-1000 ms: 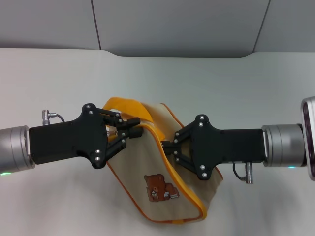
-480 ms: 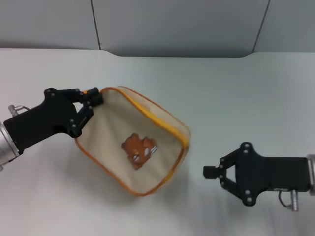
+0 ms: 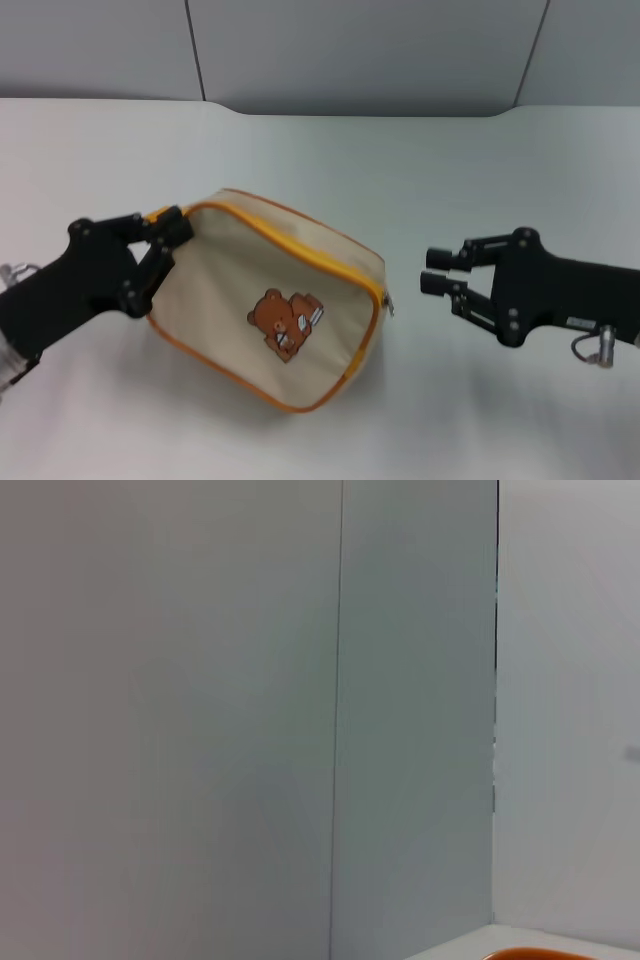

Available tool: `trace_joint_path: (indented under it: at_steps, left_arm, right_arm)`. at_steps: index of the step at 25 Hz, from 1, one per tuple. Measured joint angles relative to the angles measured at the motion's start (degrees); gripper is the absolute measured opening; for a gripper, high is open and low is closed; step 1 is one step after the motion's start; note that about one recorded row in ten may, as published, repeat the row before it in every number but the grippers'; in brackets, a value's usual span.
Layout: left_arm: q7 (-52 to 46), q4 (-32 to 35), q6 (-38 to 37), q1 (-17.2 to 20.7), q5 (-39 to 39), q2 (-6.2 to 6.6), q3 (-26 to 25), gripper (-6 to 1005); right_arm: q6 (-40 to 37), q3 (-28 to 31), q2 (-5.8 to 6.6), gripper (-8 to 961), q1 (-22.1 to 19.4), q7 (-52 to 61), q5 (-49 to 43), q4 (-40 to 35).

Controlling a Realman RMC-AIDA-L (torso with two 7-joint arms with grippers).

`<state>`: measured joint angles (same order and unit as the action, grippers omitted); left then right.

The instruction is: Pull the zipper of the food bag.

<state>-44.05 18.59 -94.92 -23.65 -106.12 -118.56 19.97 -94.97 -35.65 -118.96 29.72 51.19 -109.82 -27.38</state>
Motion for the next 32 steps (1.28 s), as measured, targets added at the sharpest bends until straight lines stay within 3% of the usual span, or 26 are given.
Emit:
trace_joint_path:
  at_steps: [5, 10, 15, 17, 22, 27, 32]
  left_arm:
    - [1.9, 0.0, -2.2, 2.8, -0.4, 0.23, 0.6, 77]
    - [9.8, -0.7, -2.1, 4.6, -1.1, -0.02, 3.3, 76]
    - [7.7, -1.1, -1.7, 4.9, -0.9, 0.47, 3.0, 76]
    - [4.7, -0.6, -1.8, 4.8, -0.7, 0.99, 2.9, 223]
    - [-6.3, -0.1, -5.9, 2.5, -0.9, 3.83, 3.7, 411]
    - [-13.9, 1.0, -13.5, -1.0, -2.6, 6.15, 11.2, 620]
    - [-15.7, 2.8, -13.6, -2.1, -2.8, 5.95, 16.9, 758]
  right_arm:
    - [-0.6, 0.0, -0.01, 272, 0.0, 0.9, 2.5, 0.5]
    - [-0.7, 0.0, -0.12, 465, 0.4, 1.4, 2.7, 0.7]
    - [-0.7, 0.0, -0.15, 600, 0.7, 2.6, 2.7, 0.8]
    - [-0.8, 0.0, -0.1, 648, 0.7, 2.9, 2.7, 1.2]
    - [-3.4, 0.0, 0.47, 673, 0.8, 5.7, 2.8, 2.1]
    - [-8.8, -0.3, 1.51, 689, 0.1, 11.4, 2.5, 1.7]
    - [-12.5, -1.0, 2.62, 752, -2.4, 10.8, -0.8, 0.8]
